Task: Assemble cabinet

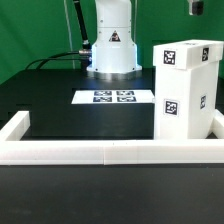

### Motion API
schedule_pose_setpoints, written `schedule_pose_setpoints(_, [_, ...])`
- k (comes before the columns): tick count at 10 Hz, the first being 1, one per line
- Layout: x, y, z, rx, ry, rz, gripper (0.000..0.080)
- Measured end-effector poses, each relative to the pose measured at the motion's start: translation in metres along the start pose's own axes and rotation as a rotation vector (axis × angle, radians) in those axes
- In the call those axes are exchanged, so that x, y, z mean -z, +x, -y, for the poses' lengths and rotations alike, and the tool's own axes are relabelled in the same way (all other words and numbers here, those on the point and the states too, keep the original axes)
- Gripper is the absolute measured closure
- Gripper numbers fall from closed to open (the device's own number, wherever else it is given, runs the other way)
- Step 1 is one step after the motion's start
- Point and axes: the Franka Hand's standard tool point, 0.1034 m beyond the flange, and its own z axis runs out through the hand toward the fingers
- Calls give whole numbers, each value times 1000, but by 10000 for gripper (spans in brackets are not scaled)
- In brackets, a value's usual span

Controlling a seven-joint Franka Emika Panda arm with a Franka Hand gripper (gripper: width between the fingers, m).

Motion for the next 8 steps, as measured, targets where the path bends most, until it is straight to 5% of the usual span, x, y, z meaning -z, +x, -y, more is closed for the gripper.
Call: schedule_pose_setpoints(8, [0,0,0,0,0,0,2])
